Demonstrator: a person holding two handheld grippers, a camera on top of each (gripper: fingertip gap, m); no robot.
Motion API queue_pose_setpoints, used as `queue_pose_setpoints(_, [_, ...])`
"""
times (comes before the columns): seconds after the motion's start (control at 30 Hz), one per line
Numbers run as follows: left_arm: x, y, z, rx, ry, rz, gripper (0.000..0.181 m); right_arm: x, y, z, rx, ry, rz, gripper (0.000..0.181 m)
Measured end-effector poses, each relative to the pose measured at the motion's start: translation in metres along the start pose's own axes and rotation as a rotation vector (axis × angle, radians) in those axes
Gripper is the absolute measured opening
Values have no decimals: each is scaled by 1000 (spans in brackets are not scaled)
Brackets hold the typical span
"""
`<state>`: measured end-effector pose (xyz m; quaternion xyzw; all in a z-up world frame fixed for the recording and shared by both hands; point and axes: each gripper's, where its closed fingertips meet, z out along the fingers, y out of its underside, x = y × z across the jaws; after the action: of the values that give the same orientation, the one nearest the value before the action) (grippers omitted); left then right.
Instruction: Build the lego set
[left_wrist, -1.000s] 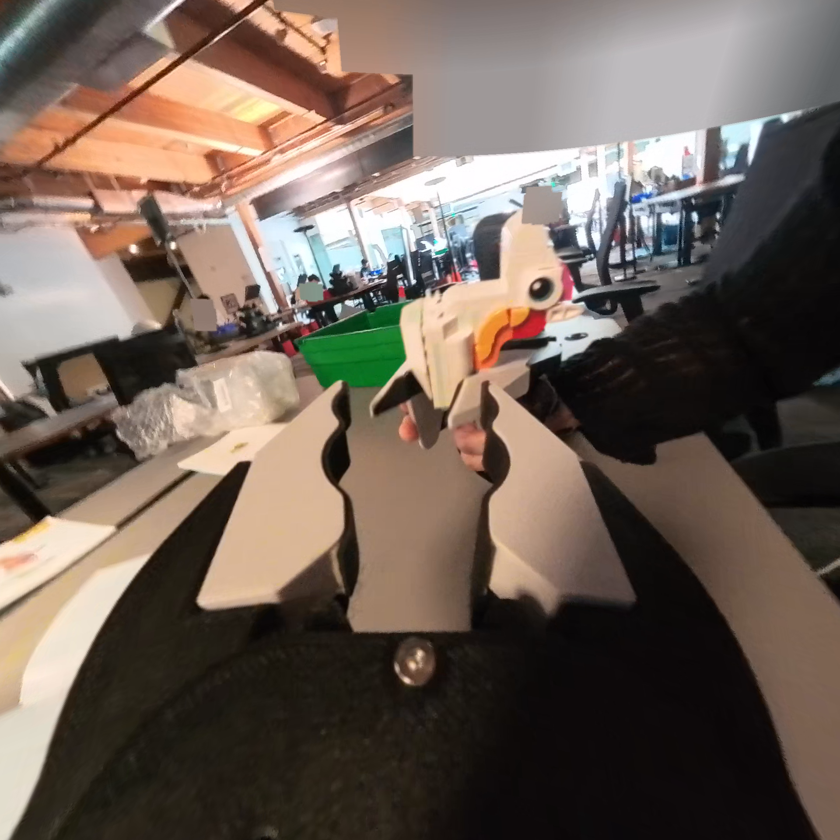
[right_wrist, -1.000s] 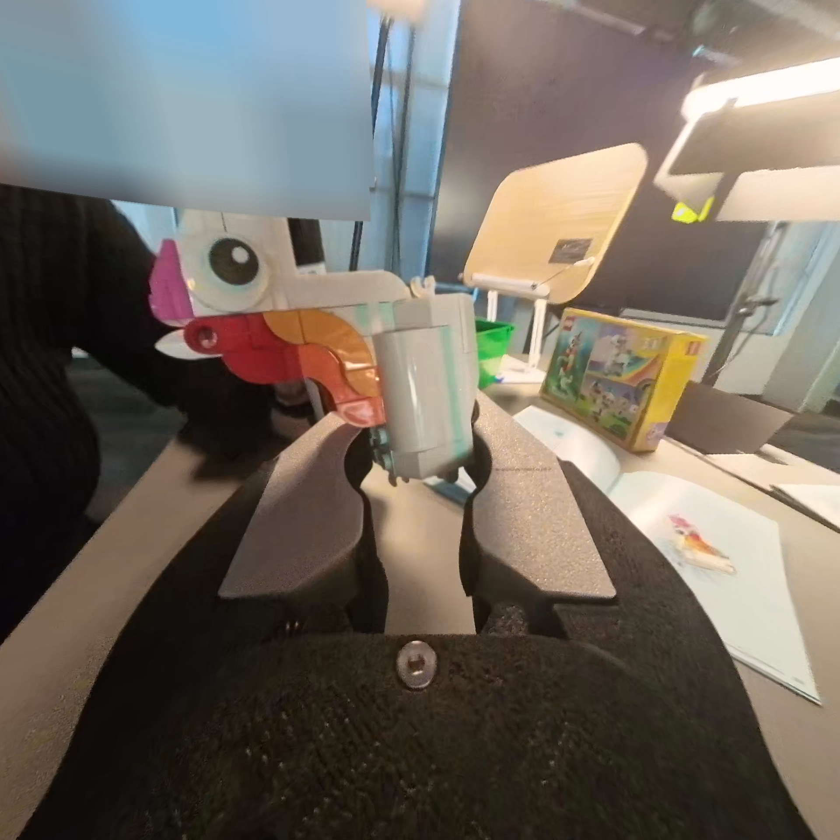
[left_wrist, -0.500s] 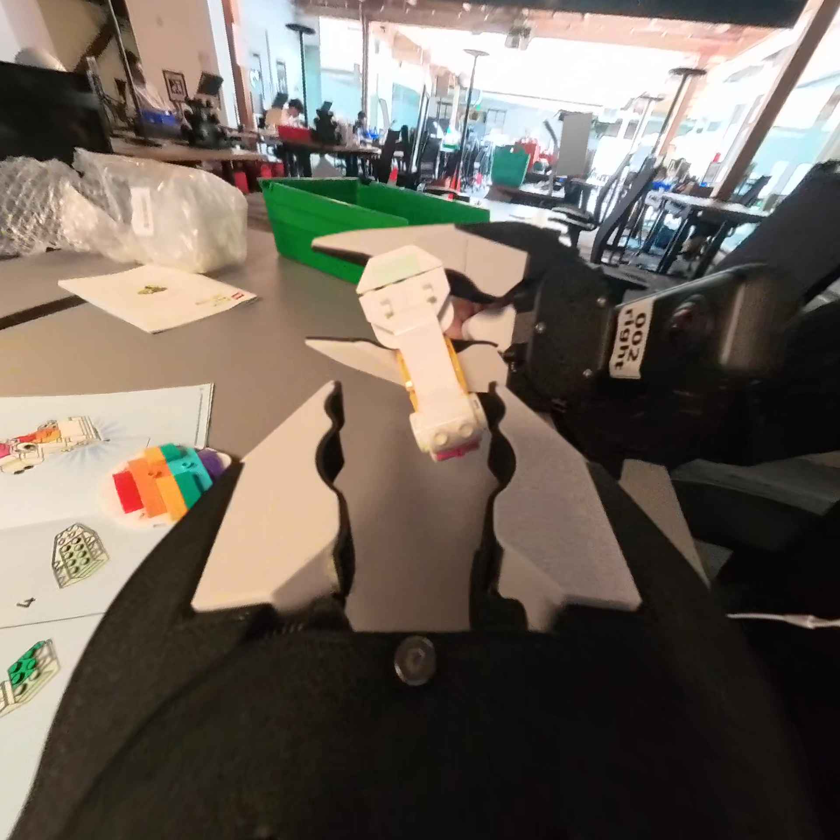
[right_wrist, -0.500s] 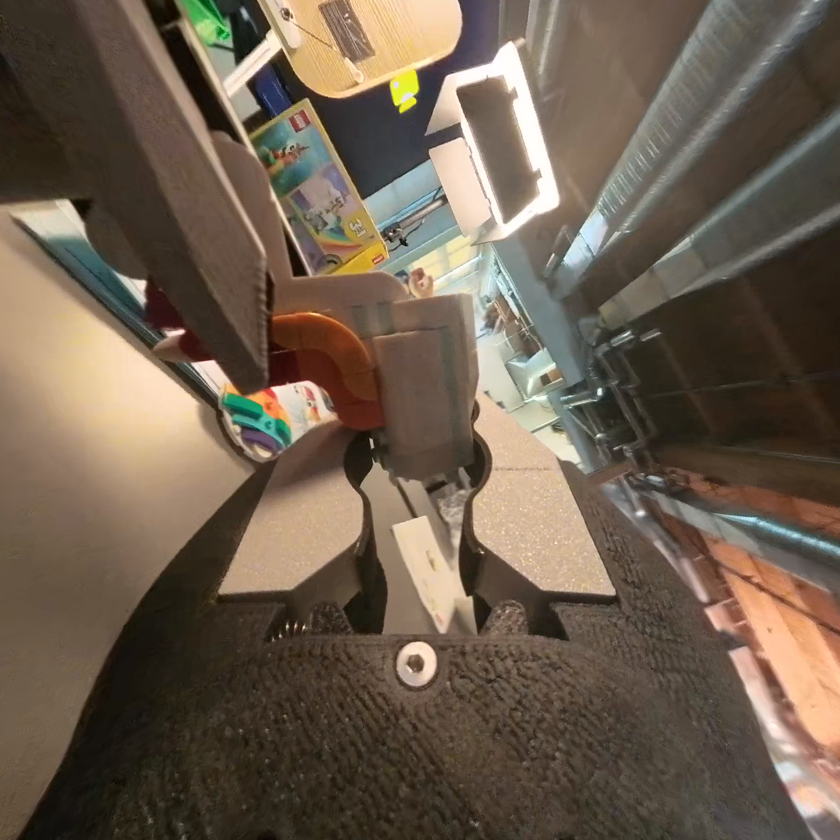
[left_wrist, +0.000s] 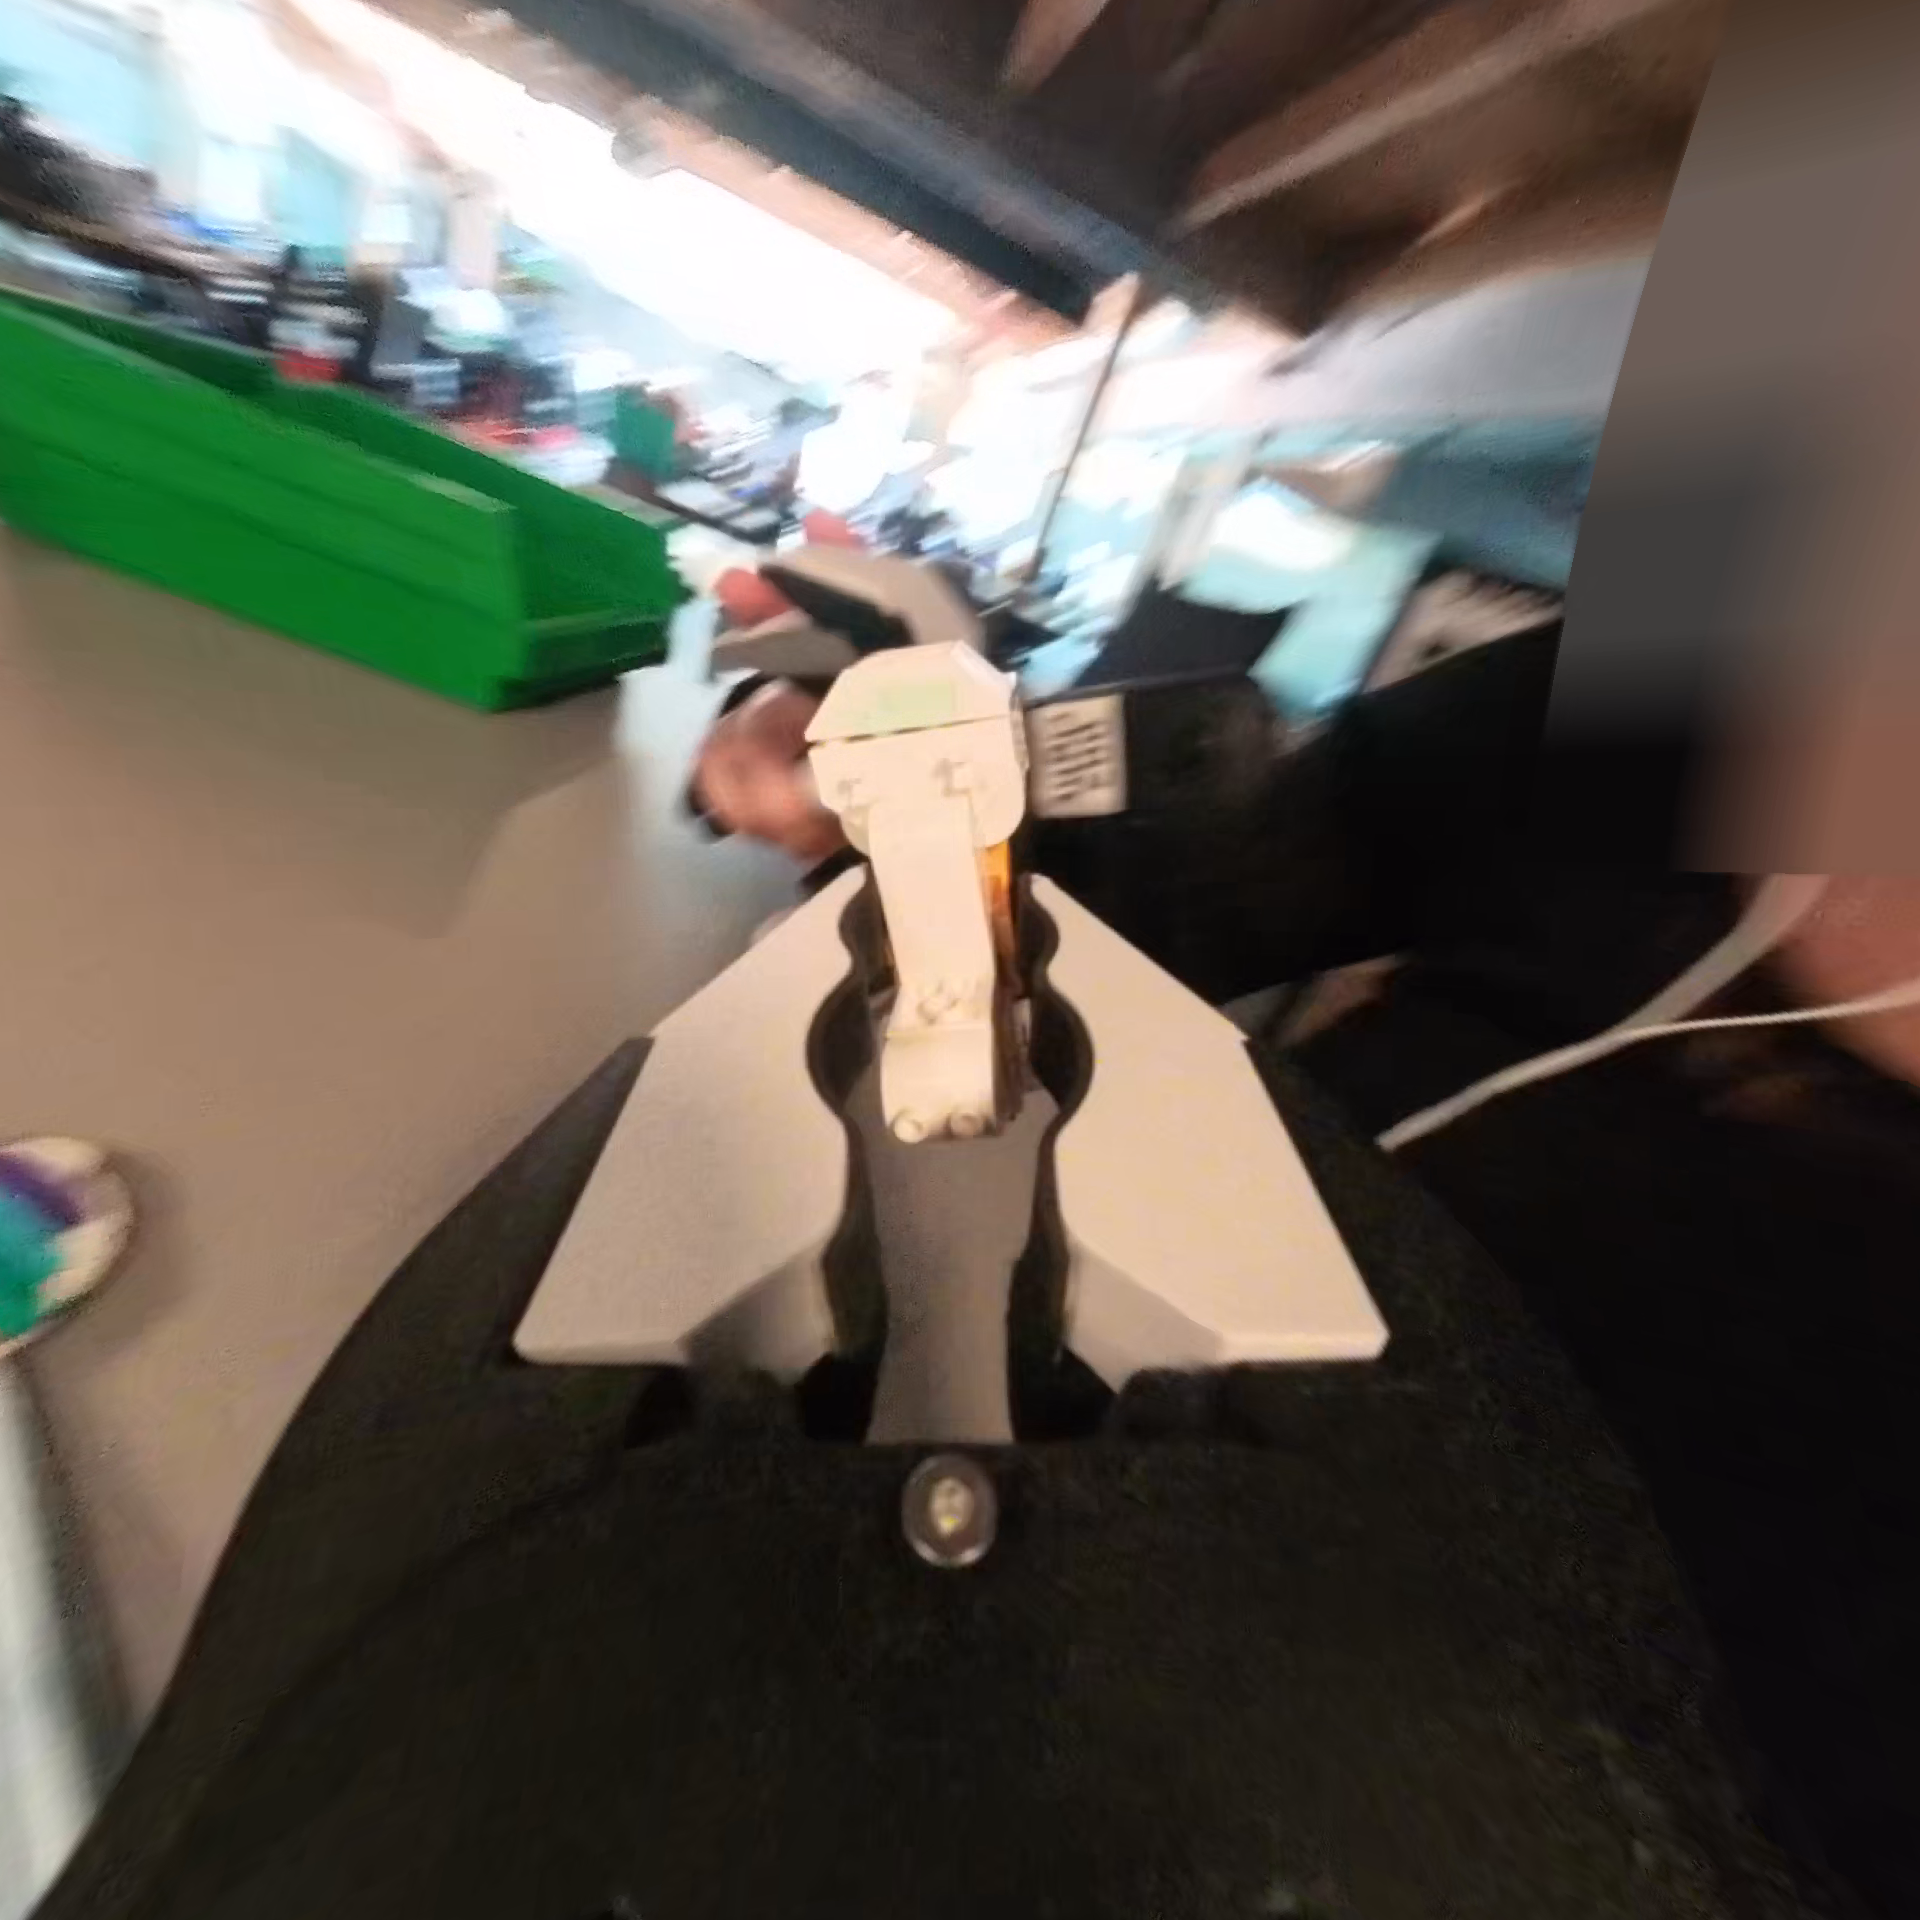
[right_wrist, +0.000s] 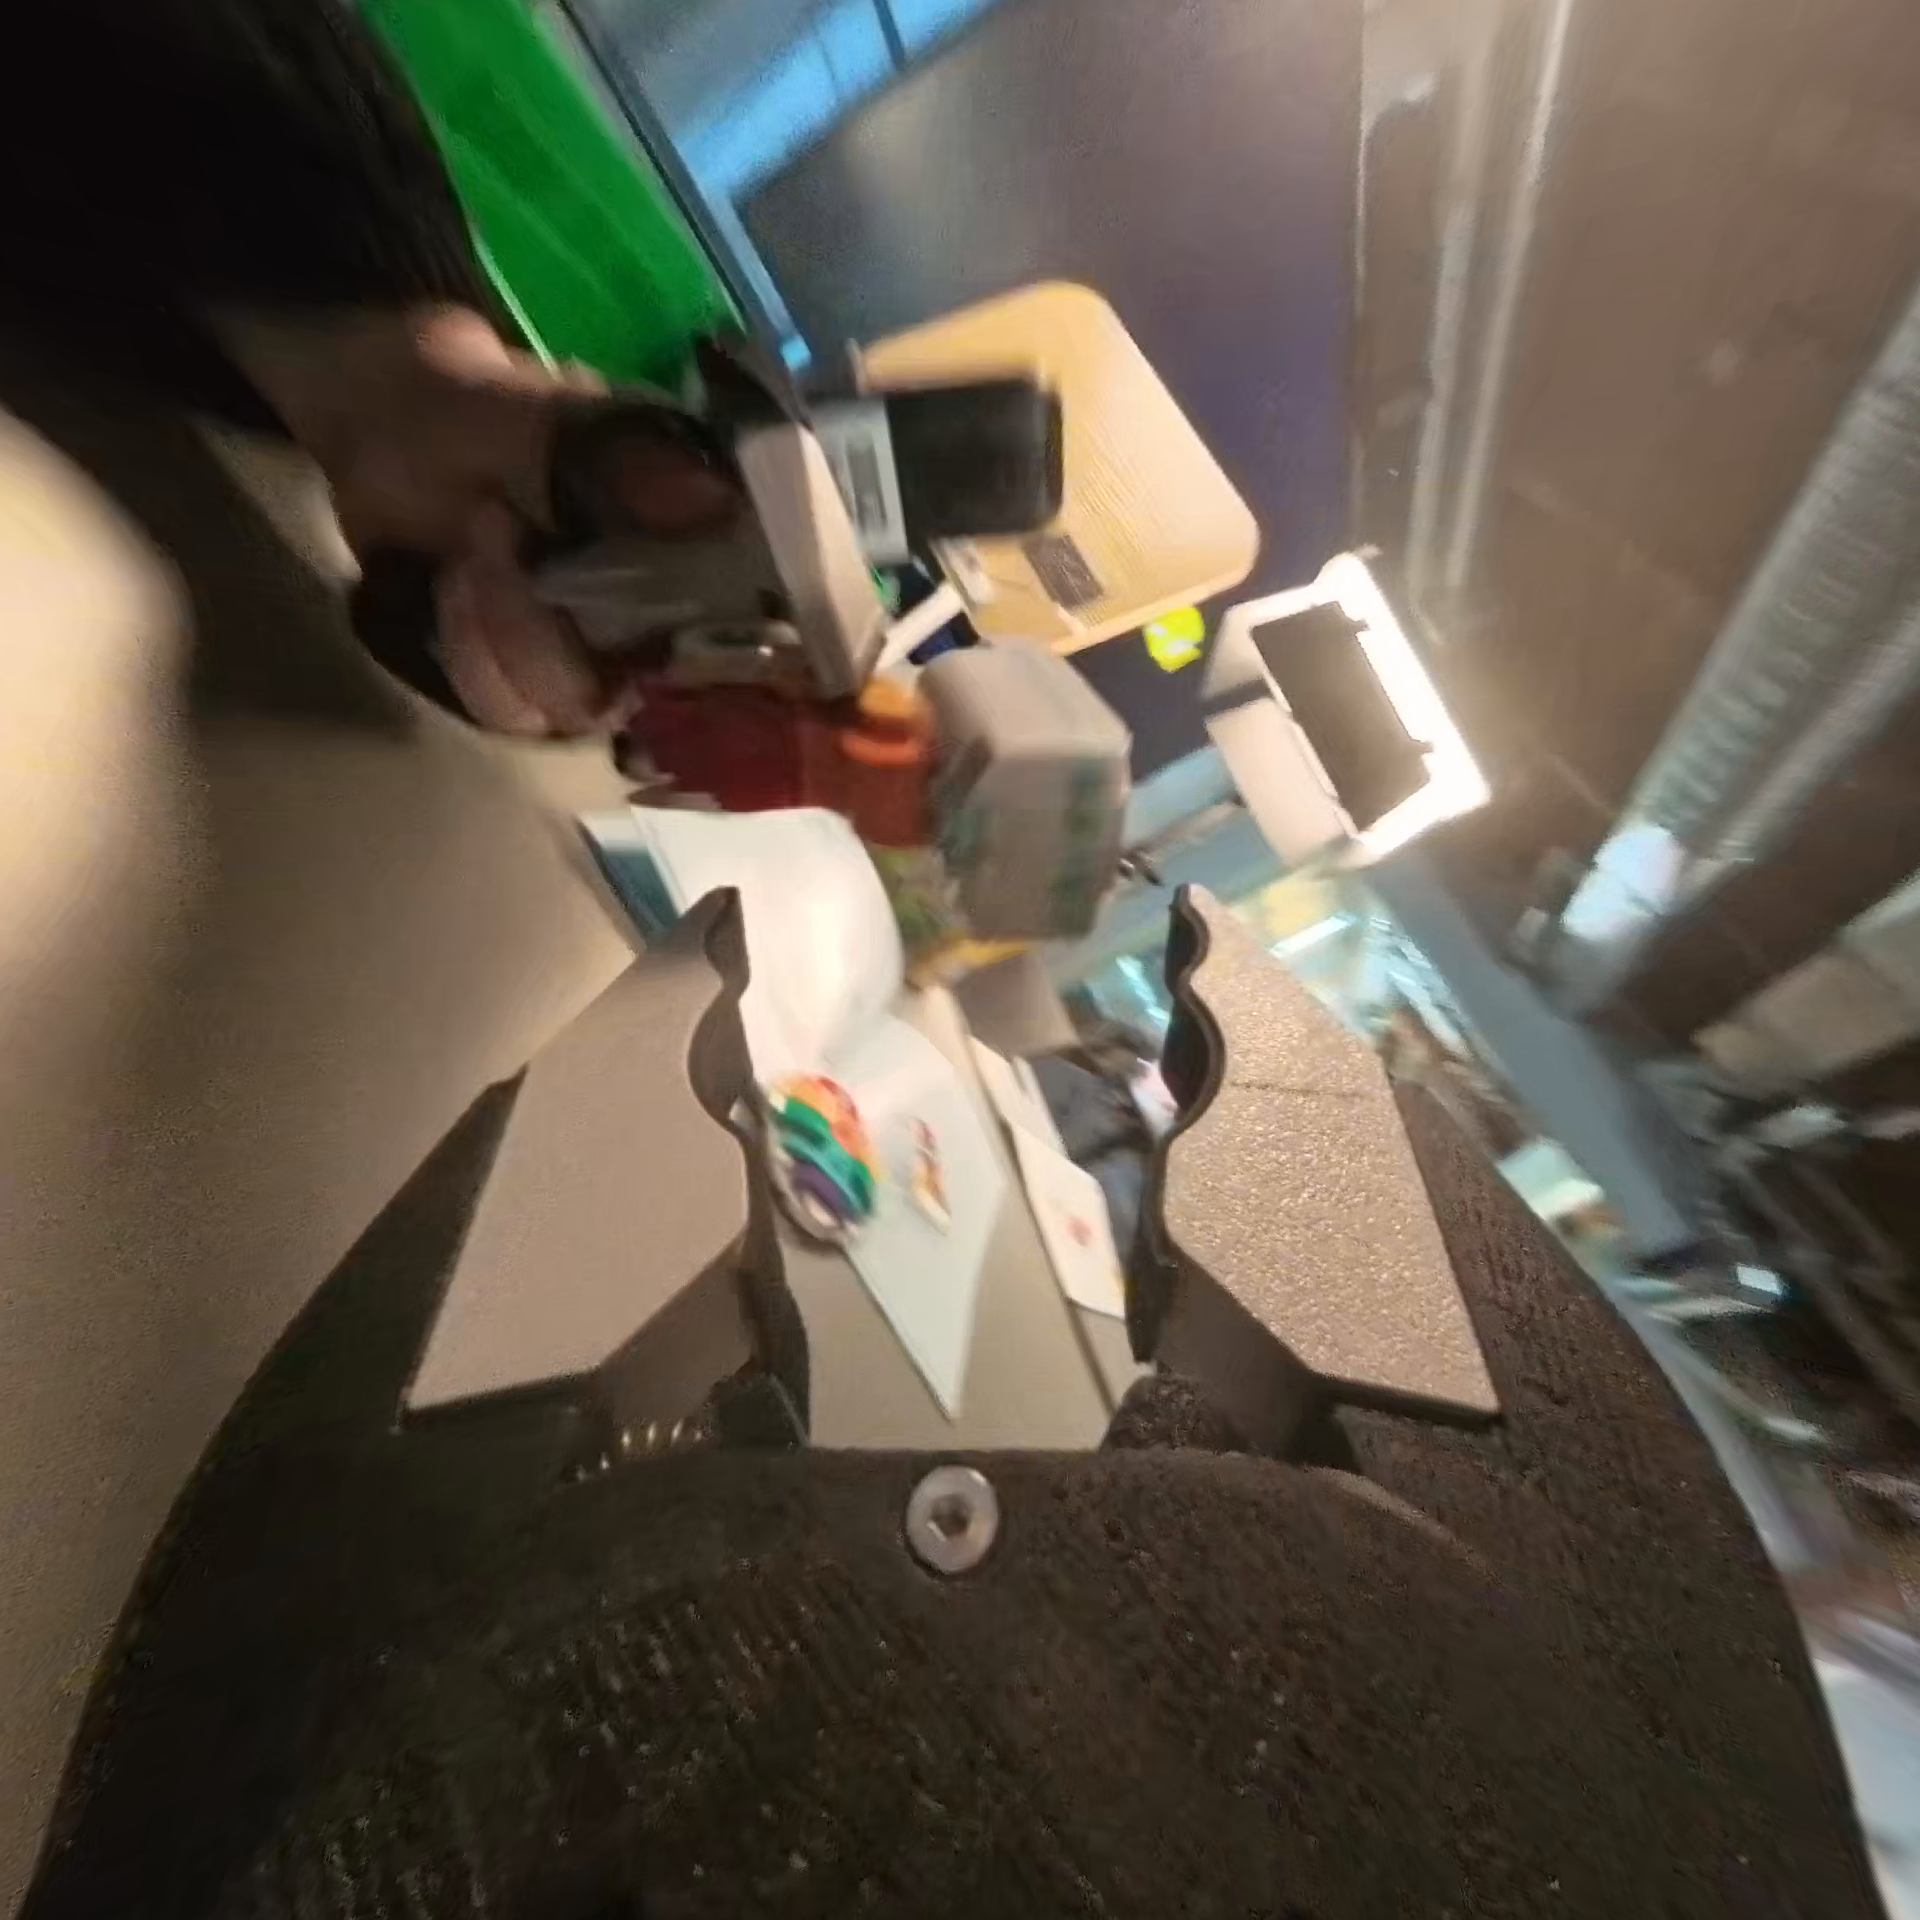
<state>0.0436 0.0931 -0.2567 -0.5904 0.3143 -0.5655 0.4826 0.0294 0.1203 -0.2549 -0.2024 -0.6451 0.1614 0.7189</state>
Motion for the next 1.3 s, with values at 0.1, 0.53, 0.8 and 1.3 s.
queue_pose_setpoints(0.1, [23, -12, -8, 81, 291, -178, 24, -5, -22, 4, 66, -53, 136, 82])
queue_pose_setpoints(0.53, [59, -5, -9, 42, 641, -337, 23, -13, -54, 11, 37, -50, 36, 64])
queue_pose_setpoints(0.8, [85, -34, -27, 202, 1053, -564, 23, 8, -102, 3, 302, -113, 358, 89])
queue_pose_setpoints(1.3, [89, -48, -29, 310, 1215, -634, 23, 27, -115, 5, 388, -14, 507, 47])
